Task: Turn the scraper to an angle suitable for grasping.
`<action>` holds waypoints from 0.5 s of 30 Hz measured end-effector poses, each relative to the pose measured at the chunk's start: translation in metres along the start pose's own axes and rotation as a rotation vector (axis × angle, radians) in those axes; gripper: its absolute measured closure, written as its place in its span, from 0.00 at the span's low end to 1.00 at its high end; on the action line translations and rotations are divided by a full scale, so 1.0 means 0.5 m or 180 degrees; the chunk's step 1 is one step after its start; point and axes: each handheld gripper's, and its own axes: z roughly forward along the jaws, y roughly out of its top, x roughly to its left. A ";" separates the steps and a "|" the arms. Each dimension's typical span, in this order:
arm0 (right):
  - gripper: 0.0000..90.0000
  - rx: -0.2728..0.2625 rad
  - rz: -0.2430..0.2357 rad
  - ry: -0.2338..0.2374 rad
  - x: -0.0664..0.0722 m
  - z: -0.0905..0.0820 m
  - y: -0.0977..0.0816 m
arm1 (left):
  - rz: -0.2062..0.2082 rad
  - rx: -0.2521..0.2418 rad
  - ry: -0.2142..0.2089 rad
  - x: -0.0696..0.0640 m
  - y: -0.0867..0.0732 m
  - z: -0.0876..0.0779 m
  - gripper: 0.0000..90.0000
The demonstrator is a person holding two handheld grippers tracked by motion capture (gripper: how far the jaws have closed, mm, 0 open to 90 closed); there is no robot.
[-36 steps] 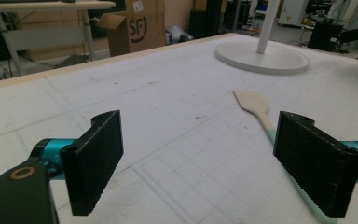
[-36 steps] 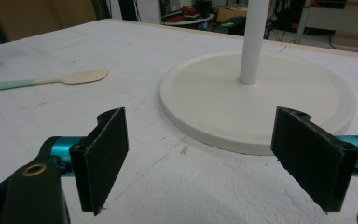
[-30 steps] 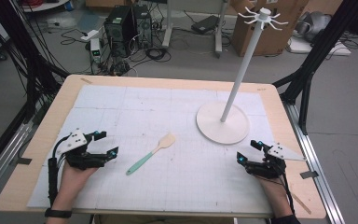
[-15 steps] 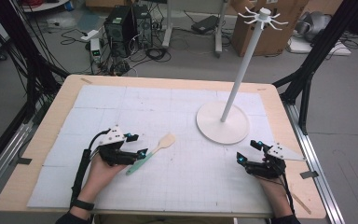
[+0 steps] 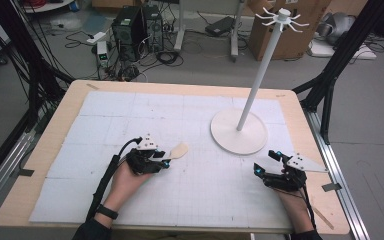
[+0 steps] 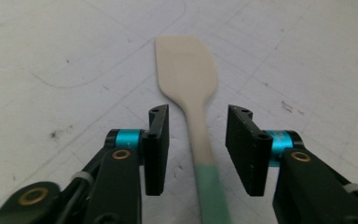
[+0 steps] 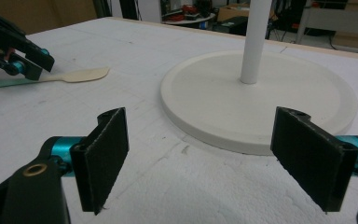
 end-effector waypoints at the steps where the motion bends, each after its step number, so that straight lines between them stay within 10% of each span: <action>1: 0.20 0.0000 -0.0006 -0.0002 0.000 0.000 0.000 | 0.0009 0.0035 0.0031 -0.001 0.000 0.003 0.71; 15: 0.20 0.0005 -0.0004 0.0005 0.001 0.000 0.000 | 0.0072 0.0146 0.0223 -0.026 0.007 0.010 0.89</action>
